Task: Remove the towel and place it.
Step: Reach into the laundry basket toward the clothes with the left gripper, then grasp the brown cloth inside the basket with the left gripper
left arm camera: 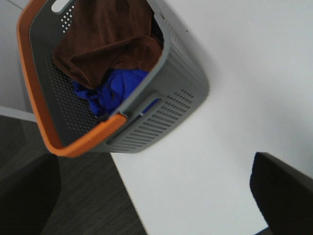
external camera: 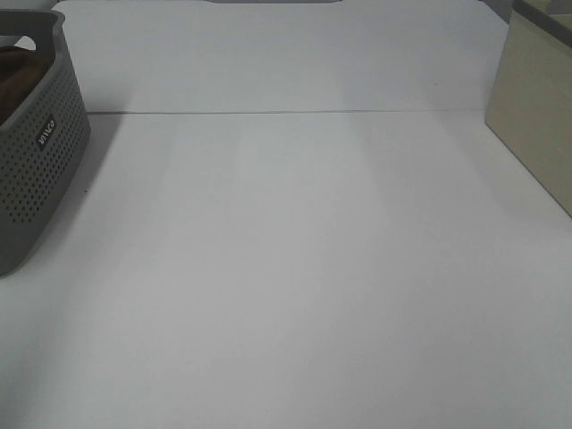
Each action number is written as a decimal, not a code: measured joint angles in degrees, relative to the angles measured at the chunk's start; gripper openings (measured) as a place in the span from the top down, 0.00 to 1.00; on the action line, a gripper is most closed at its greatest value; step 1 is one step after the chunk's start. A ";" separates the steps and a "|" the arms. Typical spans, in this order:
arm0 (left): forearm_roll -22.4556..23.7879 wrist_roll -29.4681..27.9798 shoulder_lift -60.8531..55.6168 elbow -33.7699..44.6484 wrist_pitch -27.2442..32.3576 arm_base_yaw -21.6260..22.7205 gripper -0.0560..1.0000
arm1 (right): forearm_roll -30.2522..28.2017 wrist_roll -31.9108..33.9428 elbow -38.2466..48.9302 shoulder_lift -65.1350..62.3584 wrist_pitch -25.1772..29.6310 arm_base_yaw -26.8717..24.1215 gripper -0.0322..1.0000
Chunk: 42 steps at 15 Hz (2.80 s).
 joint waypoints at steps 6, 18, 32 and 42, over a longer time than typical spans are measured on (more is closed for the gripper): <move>14.44 10.43 47.38 -35.64 -1.78 0.00 0.02 | 0.00 0.00 0.00 0.00 0.00 0.00 0.33; 15.41 28.19 78.84 -41.48 -13.64 6.25 0.02 | 0.00 0.00 0.00 0.00 0.00 0.00 0.33; 13.35 28.02 86.40 -46.47 -15.58 6.25 0.49 | 0.00 0.00 0.00 0.00 0.00 0.00 0.33; 14.27 25.15 86.57 -46.47 -11.46 6.25 0.95 | 0.00 0.00 0.00 0.00 0.00 0.00 0.33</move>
